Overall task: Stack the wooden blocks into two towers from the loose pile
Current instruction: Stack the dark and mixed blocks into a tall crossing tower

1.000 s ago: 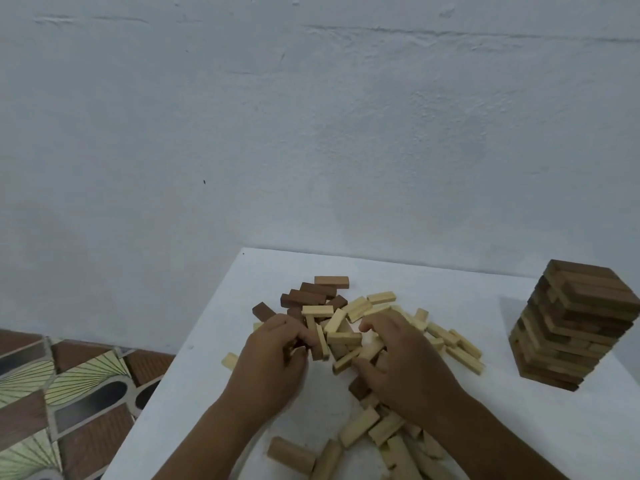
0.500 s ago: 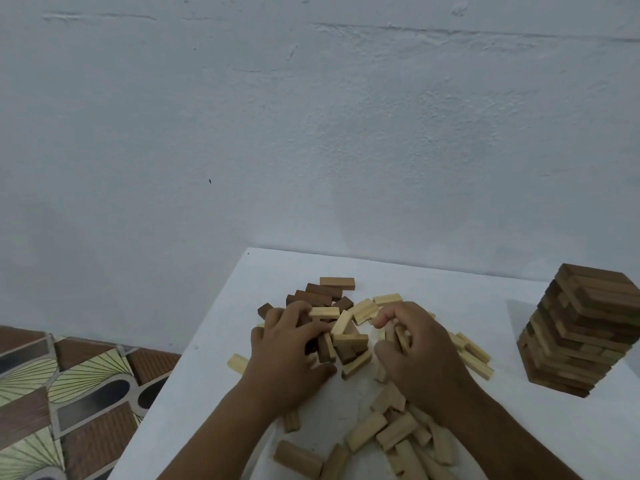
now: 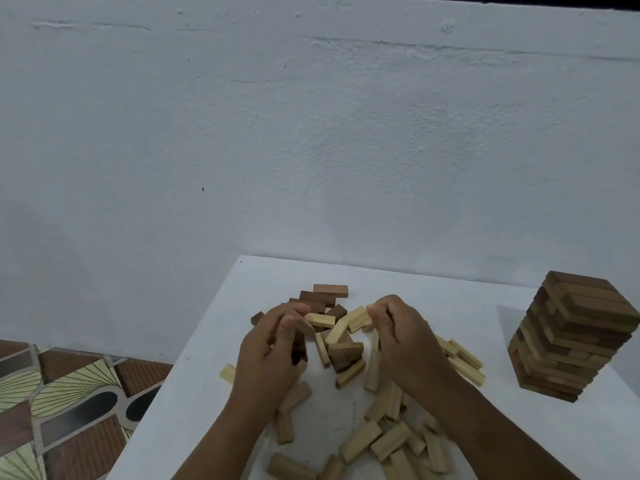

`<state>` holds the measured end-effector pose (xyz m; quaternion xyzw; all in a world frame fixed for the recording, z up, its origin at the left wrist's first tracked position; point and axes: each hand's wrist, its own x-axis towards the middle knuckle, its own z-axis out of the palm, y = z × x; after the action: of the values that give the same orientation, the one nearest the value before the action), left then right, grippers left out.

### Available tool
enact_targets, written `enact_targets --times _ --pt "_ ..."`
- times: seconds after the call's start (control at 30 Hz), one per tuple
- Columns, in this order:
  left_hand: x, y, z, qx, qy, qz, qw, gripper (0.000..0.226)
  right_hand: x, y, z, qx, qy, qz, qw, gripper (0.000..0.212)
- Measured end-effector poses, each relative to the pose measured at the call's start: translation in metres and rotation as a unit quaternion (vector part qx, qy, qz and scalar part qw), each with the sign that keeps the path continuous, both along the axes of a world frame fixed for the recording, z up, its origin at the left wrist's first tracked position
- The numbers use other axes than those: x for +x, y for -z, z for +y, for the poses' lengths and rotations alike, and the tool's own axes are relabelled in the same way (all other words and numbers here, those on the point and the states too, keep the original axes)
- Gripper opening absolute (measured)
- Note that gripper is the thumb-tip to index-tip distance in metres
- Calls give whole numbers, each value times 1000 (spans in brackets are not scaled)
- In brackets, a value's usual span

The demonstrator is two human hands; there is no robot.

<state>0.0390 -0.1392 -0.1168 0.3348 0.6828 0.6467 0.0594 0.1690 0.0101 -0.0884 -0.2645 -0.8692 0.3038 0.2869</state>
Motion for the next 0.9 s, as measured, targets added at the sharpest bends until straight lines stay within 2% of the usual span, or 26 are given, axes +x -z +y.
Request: enact_targets --times 0.1,0.17,0.23,0.33,0.43,0.57,0.67,0.8,0.9 --pt "2 -2 -2 56 1 -117 991 37 -6 1 1 -8 -9 26 1000 24" --pt "2 -1 -4 80 7 -176 981 39 -9 2 0 -1 -27 4 1000 21" --pt "0 2 -5 96 1 -206 974 40 -12 4 1 20 -13 -67 997 13" --pt "-2 3 -6 115 -2 -225 967 40 -22 3 3 12 27 -188 982 13" --pt "-2 5 -5 116 -3 -223 968 39 -34 0 4 -16 27 -260 965 31" --pt "-2 5 -5 110 1 -208 972 40 -40 -10 -4 -77 4 -278 957 36" --pt "0 4 -6 99 4 -185 978 41 -46 -9 -7 -65 22 -308 949 33" --pt "0 6 -8 80 0 -143 986 38 -51 -4 -5 -96 41 -288 952 34" --pt "1 8 -6 48 -4 -81 996 36 -49 -7 -5 -122 52 -259 957 39"
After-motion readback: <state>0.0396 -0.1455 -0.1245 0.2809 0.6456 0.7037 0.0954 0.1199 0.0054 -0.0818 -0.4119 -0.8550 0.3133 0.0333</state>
